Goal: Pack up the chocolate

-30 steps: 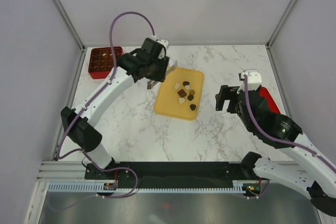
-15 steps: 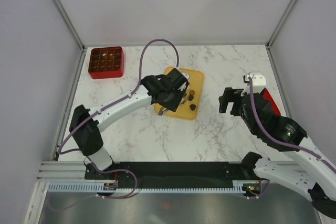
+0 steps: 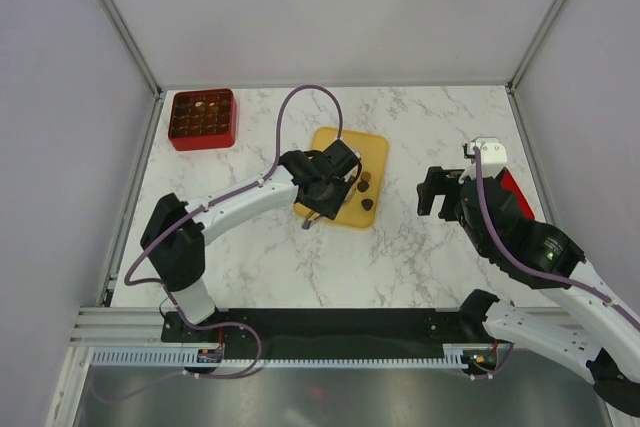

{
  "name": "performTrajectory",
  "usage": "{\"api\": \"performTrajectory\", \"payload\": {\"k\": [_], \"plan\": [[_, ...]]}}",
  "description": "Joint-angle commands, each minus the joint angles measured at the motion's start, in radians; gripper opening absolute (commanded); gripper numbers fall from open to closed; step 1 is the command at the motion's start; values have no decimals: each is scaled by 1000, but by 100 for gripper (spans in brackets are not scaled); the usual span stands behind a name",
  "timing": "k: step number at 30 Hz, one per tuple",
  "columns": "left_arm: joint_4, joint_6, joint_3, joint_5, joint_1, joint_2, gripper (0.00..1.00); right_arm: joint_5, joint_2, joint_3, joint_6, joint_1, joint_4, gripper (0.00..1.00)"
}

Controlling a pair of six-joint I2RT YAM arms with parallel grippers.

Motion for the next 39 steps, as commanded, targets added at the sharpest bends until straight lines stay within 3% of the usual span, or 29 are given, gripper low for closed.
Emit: {"api": "performTrajectory", "payload": {"k": [1,12,22,27,31,39], "plan": [[52,-35,0,-12,-5,18,51,22,-7,33,7,0,-6,96],[17,-61,11,-21,-5,-3,39,27,-18,30,10,0,-6,96],[-135,-50,170,-95,21,-71,35,21,-25,27,18,0,-4,96],[-138,-12,229,-64,182,-68,34,5,-30,12,19,0,12,96],[-118,23,283,-49,390,-43,34,-16,-30,-7,16,2,37,96],[-83,34,491,-4,711,124,34,-45,-1,-30,-4,2,84,96]]}}
